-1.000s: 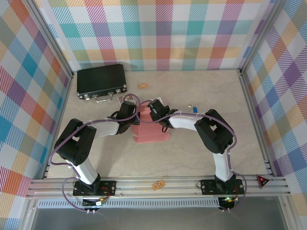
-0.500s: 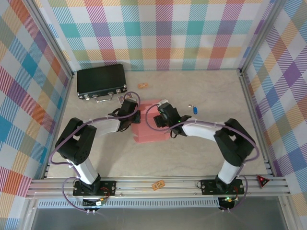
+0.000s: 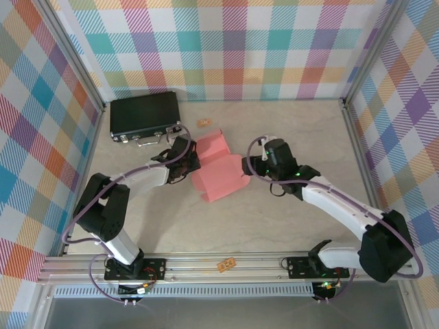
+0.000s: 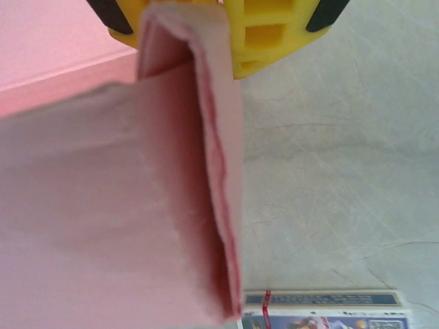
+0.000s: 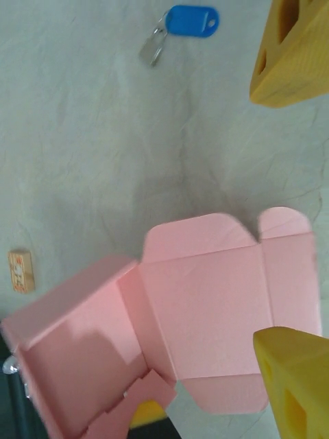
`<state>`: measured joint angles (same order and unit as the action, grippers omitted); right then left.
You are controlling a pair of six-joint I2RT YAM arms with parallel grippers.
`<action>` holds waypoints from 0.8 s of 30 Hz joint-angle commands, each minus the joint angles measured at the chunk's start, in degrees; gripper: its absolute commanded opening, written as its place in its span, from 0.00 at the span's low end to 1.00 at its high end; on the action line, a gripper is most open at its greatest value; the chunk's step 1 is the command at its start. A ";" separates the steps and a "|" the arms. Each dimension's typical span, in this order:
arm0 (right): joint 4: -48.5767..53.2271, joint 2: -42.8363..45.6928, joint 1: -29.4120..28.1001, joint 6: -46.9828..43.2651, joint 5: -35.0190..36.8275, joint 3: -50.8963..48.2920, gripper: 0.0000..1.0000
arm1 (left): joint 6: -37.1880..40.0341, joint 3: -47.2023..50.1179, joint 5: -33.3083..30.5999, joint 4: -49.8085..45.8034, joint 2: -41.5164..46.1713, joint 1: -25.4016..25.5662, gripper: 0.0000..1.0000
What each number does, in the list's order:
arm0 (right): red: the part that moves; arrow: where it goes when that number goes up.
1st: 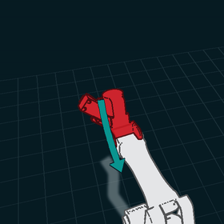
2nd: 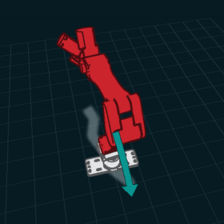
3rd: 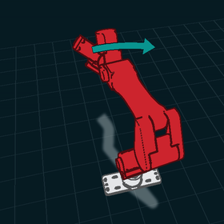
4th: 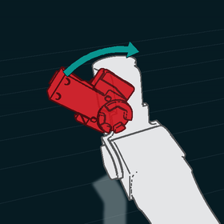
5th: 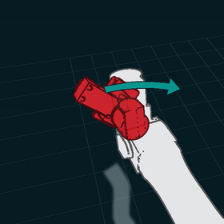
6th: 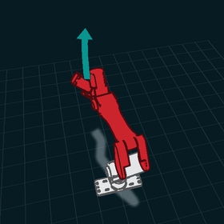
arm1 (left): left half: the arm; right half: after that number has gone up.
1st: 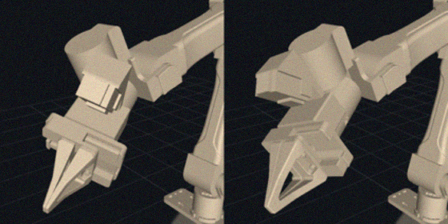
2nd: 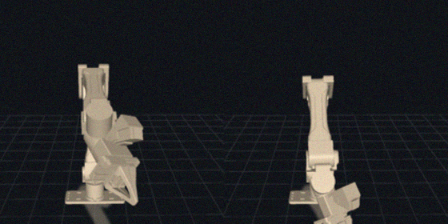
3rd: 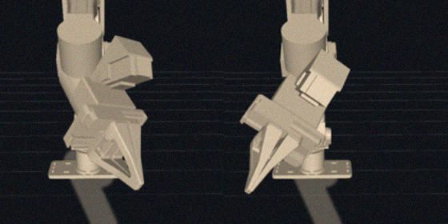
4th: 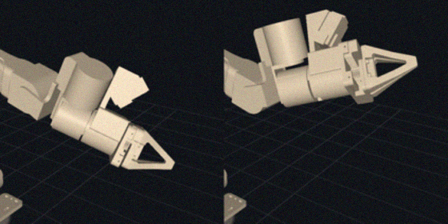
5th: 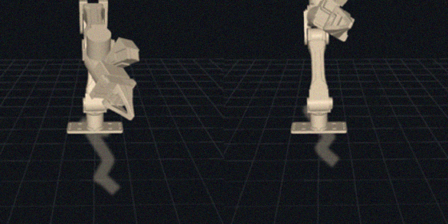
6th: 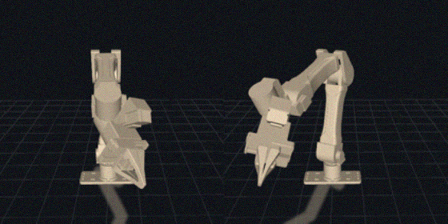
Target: Fold the paper box
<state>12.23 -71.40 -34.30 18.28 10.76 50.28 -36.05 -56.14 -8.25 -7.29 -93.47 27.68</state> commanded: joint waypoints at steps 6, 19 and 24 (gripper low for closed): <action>12.61 6.63 3.70 5.36 -13.59 1.86 0.83 | -27.16 1.19 -0.58 -4.52 6.34 1.55 0.00; 16.66 8.77 4.06 9.94 -18.83 2.45 0.82 | -46.45 2.98 7.94 -10.98 7.34 4.01 0.00; 15.55 7.71 4.16 14.75 -21.79 2.53 0.79 | -55.21 5.21 12.51 -9.07 6.48 6.38 0.00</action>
<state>27.83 -63.57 -30.46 28.97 -7.90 50.78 -83.44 -52.62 -0.32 -16.36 -87.11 32.47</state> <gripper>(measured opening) 0.802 0.050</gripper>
